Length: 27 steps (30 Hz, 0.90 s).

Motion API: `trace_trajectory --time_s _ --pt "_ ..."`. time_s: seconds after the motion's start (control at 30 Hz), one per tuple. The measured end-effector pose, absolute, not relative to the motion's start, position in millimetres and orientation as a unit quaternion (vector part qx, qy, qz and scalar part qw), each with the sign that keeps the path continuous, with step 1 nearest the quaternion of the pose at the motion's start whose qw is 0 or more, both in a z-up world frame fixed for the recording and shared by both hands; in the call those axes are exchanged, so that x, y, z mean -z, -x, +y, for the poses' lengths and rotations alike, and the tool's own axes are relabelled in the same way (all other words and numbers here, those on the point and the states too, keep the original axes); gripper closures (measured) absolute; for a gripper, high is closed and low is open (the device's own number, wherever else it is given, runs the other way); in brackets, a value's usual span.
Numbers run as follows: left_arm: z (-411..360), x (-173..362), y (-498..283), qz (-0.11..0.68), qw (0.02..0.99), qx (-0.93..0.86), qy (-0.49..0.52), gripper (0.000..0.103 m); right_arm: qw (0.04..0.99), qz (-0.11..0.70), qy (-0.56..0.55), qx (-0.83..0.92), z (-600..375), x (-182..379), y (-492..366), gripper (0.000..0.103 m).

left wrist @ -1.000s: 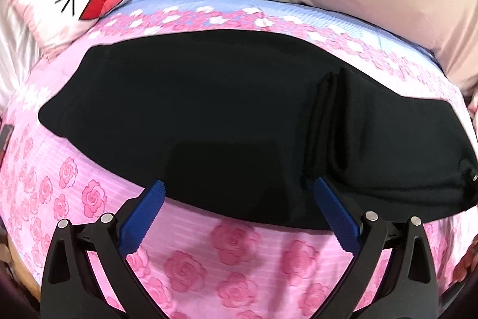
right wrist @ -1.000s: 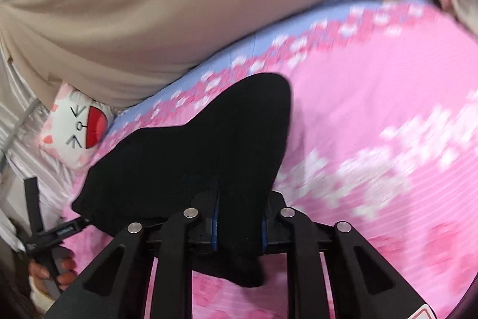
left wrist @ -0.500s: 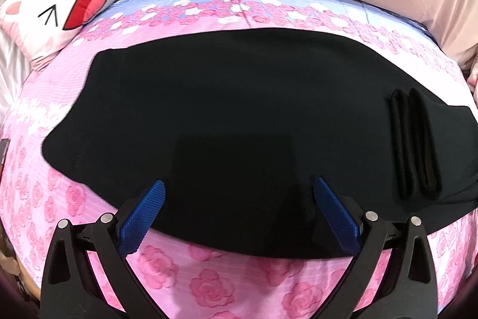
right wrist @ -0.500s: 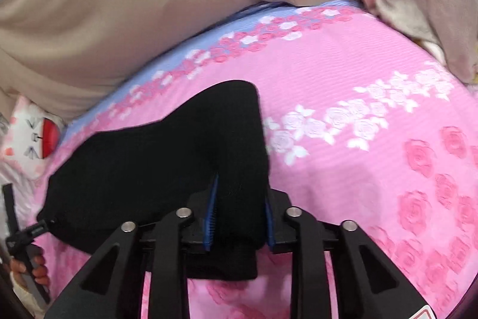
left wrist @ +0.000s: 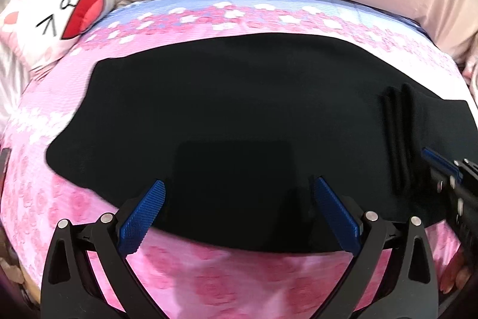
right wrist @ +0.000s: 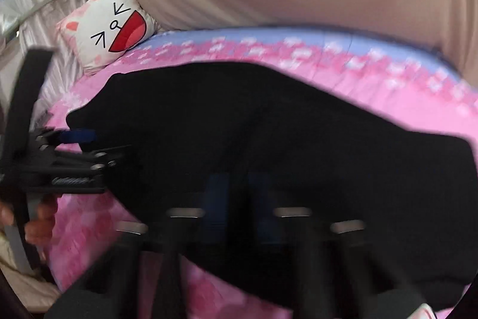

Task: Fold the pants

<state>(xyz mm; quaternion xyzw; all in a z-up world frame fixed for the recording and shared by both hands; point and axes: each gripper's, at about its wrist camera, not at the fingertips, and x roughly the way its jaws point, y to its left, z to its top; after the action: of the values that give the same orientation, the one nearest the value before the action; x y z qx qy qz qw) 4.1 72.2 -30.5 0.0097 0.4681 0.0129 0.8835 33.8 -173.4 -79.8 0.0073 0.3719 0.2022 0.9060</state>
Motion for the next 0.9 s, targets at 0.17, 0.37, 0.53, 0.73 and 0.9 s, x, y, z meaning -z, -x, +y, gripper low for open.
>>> trace_trajectory --time_s 0.17,0.37,0.53,0.73,0.9 --pt "97 35 -4 0.471 0.881 -0.031 0.012 0.005 0.918 0.338 -0.012 -0.206 -152 48 -37 0.095" --pt "102 38 -4 0.47 0.882 -0.029 0.01 0.005 0.907 0.374 0.016 -0.192 -129 78 -56 0.076" --pt "102 42 -3 0.468 0.883 -0.03 0.003 0.005 0.912 0.345 0.044 -0.215 -123 56 -28 0.033" --pt "102 44 -5 0.469 0.883 -0.032 0.005 0.005 0.916 0.353 0.127 -0.144 -109 86 -32 0.086" --pt "101 43 -2 0.468 0.883 -0.032 0.002 0.005 0.928 0.337 0.054 -0.151 -128 57 -39 0.094"
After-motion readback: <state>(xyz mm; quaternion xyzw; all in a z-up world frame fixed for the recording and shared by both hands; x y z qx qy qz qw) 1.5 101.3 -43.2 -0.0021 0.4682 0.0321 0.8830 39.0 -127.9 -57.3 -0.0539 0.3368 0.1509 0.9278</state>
